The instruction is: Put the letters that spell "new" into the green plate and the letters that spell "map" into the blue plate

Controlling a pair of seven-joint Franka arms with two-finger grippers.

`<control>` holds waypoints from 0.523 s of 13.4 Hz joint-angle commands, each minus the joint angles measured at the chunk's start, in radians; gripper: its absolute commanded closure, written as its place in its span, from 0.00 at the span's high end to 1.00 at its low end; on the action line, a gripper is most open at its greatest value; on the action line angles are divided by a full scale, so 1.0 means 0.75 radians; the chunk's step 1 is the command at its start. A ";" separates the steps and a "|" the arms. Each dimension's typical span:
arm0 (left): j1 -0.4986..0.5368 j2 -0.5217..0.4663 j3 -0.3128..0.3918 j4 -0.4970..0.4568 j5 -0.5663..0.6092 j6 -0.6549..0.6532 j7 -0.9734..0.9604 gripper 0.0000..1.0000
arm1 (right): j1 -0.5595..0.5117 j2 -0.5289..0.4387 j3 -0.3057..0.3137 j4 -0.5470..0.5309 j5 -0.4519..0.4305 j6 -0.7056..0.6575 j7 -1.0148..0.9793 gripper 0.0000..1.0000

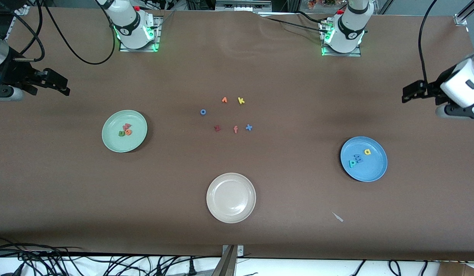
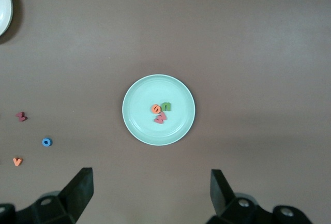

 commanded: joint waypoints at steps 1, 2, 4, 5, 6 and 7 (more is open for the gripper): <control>-0.021 -0.033 0.025 -0.033 -0.026 0.035 0.019 1.00 | -0.016 -0.016 0.016 0.003 -0.019 -0.016 -0.018 1.00; -0.023 -0.033 0.025 -0.033 -0.034 0.056 -0.056 1.00 | -0.016 -0.016 0.016 0.003 -0.019 -0.016 -0.018 1.00; -0.054 -0.031 0.025 -0.033 -0.034 0.064 -0.137 1.00 | -0.016 -0.016 0.018 0.003 -0.021 -0.016 -0.018 1.00; -0.054 -0.033 0.025 -0.033 -0.053 0.076 -0.163 1.00 | -0.016 -0.012 0.016 0.003 -0.021 -0.016 -0.018 1.00; -0.052 -0.031 0.031 -0.037 -0.097 0.087 -0.194 1.00 | -0.016 -0.012 0.016 0.003 -0.021 -0.016 -0.018 1.00; -0.052 -0.031 0.033 -0.037 -0.120 0.089 -0.202 1.00 | -0.016 -0.012 0.016 0.003 -0.021 -0.016 -0.018 1.00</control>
